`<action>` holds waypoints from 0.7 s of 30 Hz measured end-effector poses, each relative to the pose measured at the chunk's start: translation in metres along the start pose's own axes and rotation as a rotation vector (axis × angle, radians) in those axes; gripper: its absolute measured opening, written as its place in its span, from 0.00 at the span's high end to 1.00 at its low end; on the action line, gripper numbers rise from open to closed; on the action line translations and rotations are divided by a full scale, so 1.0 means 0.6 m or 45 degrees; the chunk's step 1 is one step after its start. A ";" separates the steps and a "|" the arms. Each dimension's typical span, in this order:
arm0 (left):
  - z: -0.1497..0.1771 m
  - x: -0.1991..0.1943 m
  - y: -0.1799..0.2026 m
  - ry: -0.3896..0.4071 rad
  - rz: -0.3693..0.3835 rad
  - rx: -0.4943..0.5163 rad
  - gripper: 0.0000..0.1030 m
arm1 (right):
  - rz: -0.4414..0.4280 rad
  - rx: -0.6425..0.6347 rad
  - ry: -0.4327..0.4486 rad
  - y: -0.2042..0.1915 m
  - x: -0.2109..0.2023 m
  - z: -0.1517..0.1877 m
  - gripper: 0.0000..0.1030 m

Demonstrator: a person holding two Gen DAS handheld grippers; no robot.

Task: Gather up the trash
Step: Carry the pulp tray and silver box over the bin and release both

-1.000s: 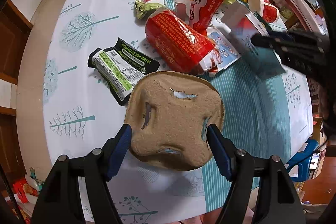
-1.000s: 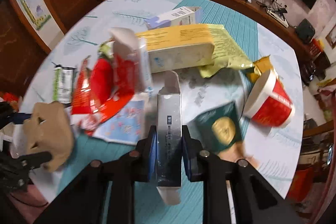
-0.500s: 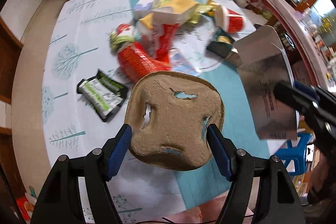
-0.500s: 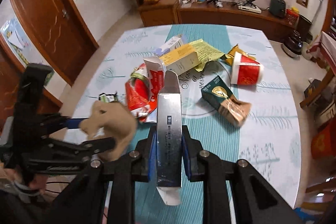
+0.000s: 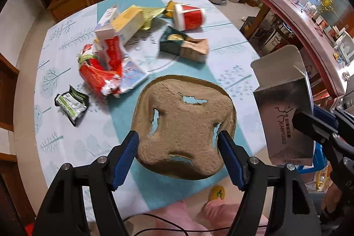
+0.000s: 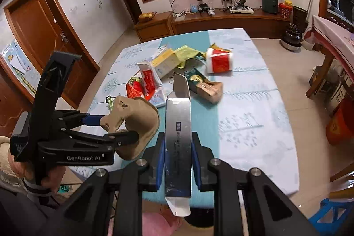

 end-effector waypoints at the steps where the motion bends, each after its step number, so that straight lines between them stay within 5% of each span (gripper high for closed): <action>1: 0.003 -0.003 0.012 0.002 -0.005 0.000 0.30 | -0.007 0.001 0.004 0.013 -0.012 0.009 0.79; 13: 0.116 -0.037 0.187 0.001 -0.116 -0.050 0.30 | -0.123 0.011 -0.013 0.130 -0.109 0.126 0.79; 21: 0.221 -0.028 0.221 -0.102 -0.183 -0.103 0.30 | -0.210 -0.021 -0.135 0.152 -0.111 0.224 0.79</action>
Point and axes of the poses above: each gripper's, at about its wrist camera, not at the fingertips, and x roughly the way its jaws point, y to its right, z to its underside, the point moved 3 cm from there along x, roughly the way its jaws point, and after that the axes turned 1 degree about x, right-handed, at the moved point
